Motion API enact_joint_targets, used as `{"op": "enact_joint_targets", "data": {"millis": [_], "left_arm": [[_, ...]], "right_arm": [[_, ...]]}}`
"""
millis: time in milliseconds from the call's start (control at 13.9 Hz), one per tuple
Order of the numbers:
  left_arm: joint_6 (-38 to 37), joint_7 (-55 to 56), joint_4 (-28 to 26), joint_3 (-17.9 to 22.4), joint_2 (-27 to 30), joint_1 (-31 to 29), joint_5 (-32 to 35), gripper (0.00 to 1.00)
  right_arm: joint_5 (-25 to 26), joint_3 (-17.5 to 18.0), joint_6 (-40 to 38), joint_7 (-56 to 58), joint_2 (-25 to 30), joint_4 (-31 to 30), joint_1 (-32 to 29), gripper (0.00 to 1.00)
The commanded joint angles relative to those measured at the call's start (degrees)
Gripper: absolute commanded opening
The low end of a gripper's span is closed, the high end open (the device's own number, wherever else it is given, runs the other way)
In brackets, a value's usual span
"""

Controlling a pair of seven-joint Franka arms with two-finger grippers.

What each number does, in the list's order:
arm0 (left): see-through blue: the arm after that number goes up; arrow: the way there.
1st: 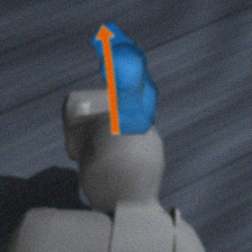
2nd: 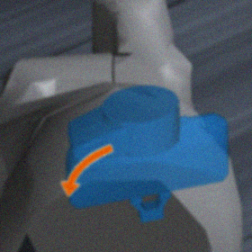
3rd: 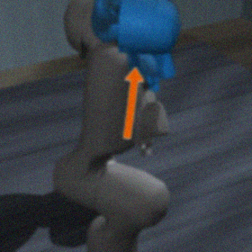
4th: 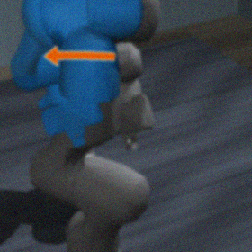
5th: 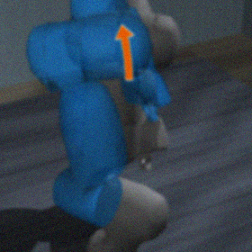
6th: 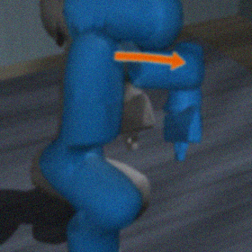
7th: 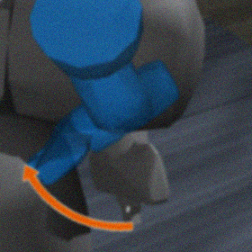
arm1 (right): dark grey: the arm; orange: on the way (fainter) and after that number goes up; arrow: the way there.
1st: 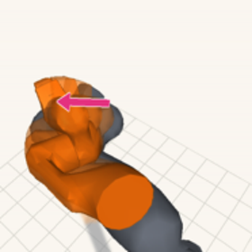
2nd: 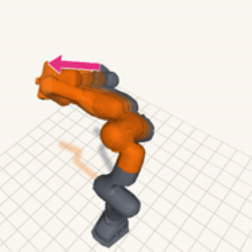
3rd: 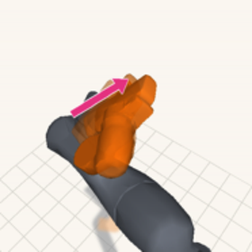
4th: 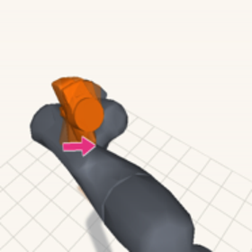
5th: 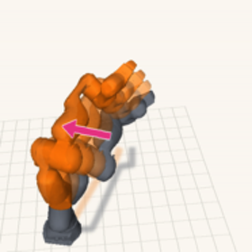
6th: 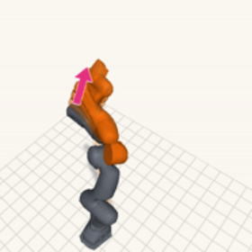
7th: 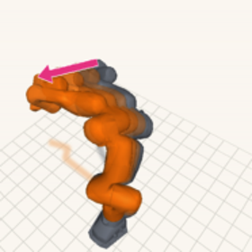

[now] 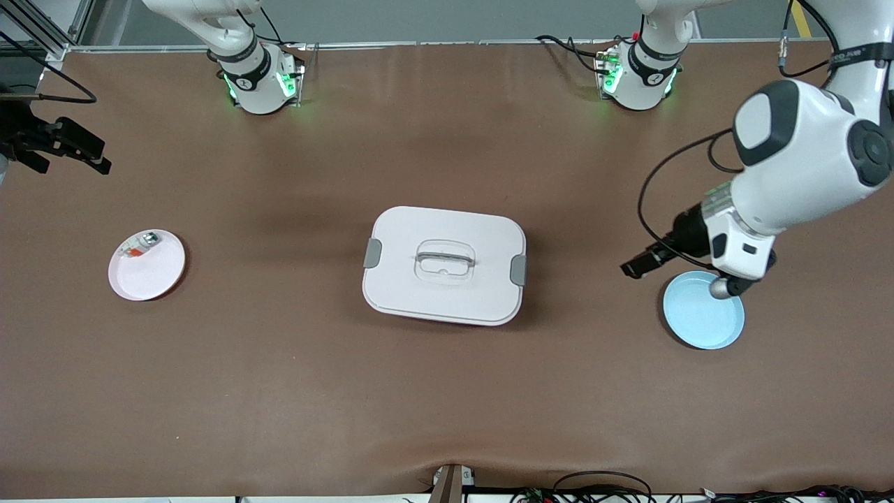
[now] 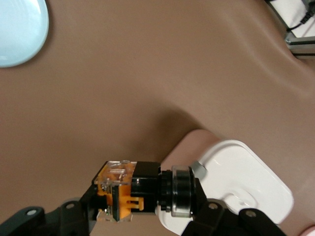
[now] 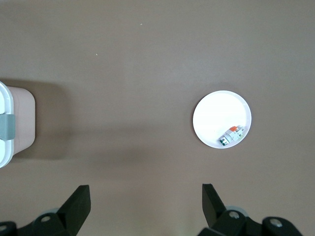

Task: Transfer orange switch to right arm and place
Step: 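Lift the switch with the left gripper and carry it over the white box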

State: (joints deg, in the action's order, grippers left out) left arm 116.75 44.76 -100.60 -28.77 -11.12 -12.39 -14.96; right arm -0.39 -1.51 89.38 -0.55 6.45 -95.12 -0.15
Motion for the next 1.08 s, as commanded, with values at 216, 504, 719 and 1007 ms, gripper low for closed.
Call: {"op": "enact_joint_targets", "data": {"millis": [216,504,719,1007], "left_arm": [[-0.12,19.09,4.78,-9.1,-0.91,0.78,-0.86,0.3],[3.21,36.59,8.66,-9.29,-4.34,9.22,-0.16,0.3],[10.05,44.6,9.45,-9.29,-6.19,13.26,-0.33,0.3],[16.21,57.43,10.33,-9.29,-9.52,17.74,-0.51,0.3]], "right_arm": [[-0.31,0.11,0.44,0.28,1.02,-0.42,-0.21,1.0],[-0.4,0.11,0.53,0.28,1.02,-0.42,-0.12,1.0],[-0.84,0.2,0.44,0.2,1.02,-0.42,-0.03,1.0],[-2.07,0.11,0.01,-0.5,1.11,-0.59,-0.12,1.0]]}}
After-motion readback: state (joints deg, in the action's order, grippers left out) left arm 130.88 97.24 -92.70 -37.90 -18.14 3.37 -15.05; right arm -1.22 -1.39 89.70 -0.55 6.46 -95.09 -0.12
